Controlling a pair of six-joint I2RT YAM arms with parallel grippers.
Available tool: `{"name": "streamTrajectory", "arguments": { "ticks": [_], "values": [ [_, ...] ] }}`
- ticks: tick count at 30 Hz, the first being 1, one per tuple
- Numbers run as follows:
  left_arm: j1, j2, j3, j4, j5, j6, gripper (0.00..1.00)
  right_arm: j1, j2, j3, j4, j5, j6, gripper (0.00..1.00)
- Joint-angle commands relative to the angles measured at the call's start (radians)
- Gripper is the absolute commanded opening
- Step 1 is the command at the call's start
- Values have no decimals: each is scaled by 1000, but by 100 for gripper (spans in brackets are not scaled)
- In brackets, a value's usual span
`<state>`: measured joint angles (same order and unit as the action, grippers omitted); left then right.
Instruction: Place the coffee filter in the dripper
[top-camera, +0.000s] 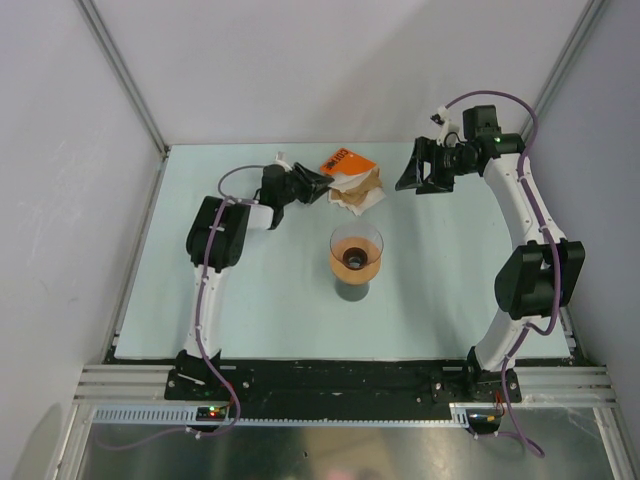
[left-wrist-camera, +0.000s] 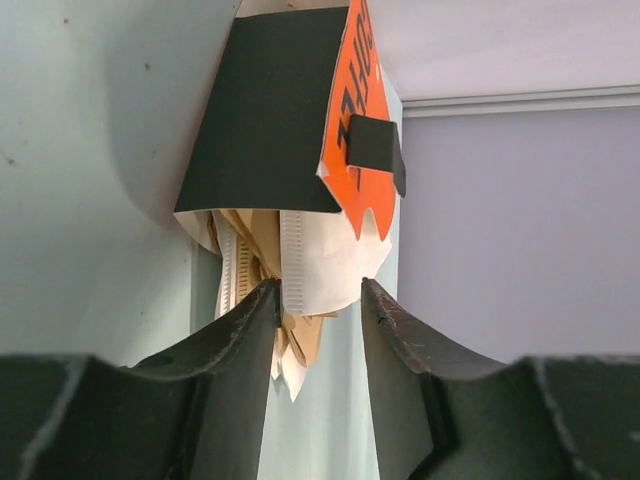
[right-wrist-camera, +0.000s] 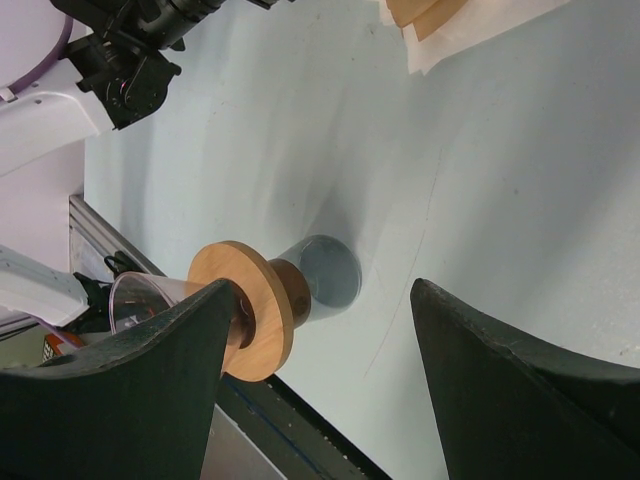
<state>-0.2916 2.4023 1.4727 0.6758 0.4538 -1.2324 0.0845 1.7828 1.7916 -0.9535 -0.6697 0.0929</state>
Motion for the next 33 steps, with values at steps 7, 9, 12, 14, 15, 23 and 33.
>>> {"name": "streamTrajectory", "arguments": {
  "ticks": [7,9,12,14,15,23,33],
  "values": [
    [-7,11,50,23,-14,-14,15,0,-3,1,-5,-6,-11,77],
    [-8,-5,31,24,-17,-14,5,1,-5,0,-6,-9,-10,77],
    [-9,-39,-6,24,-19,-15,1,0,-5,-1,-3,-12,-9,76],
    [-7,-64,-29,25,-19,-17,0,0,-6,1,-1,-14,-9,76],
    [-6,-83,-47,25,-20,-17,0,0,-7,1,-1,-14,-9,76],
    [4,-272,-235,28,-12,-5,0,-7,-23,18,-7,-27,-15,75],
    [50,-570,-388,-79,48,62,0,-22,-53,102,-9,-39,-68,75]
  ]
}}
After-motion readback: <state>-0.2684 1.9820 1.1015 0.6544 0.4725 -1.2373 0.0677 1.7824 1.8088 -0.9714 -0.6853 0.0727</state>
